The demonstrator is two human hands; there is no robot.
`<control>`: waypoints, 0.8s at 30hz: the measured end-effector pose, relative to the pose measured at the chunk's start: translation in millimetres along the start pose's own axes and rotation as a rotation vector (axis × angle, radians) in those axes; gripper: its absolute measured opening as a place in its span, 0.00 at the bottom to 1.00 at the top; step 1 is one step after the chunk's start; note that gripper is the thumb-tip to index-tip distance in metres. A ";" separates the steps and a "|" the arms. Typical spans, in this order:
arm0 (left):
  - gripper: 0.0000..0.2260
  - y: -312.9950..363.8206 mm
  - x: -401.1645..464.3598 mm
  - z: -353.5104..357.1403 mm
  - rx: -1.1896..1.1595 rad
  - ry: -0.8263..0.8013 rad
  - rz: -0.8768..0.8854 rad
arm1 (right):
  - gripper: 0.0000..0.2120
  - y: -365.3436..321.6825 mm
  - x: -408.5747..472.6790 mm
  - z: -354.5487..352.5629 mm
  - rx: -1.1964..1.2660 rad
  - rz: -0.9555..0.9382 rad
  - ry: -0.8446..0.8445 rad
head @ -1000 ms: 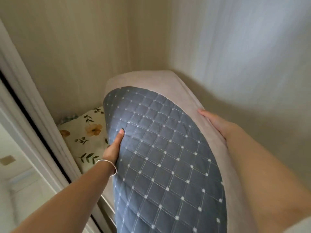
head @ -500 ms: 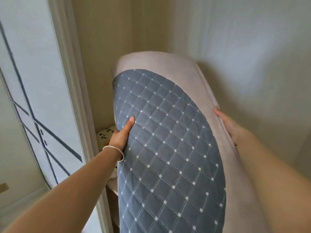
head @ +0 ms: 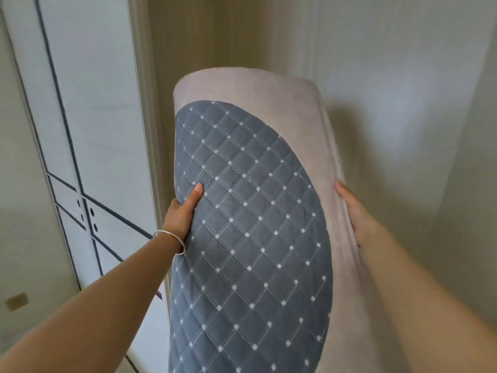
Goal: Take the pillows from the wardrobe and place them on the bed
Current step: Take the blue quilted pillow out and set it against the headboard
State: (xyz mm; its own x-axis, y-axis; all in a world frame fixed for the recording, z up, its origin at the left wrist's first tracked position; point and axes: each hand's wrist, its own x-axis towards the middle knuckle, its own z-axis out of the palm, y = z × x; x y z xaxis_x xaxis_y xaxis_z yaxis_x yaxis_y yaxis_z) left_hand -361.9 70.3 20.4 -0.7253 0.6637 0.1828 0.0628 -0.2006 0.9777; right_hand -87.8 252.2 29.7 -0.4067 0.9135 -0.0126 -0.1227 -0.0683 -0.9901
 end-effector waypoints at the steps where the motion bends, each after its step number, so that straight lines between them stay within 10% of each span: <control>1: 0.30 4.0 -8.5 -4.6 0.016 0.027 0.025 | 0.24 1.9 -5.0 3.5 0.014 0.001 -0.030; 24: 0.29 -17.7 -178.3 -201.6 0.115 0.693 0.078 | 0.25 98.2 -61.2 184.8 0.016 0.167 -0.676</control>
State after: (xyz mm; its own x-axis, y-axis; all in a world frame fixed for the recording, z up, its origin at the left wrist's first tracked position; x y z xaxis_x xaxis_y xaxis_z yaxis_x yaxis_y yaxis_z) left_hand -371.9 -189.8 -50.4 -0.9828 0.0312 0.1822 0.1770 -0.1265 0.9760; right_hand -242.2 115.5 -40.8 -0.8952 0.4402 -0.0696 -0.0207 -0.1972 -0.9802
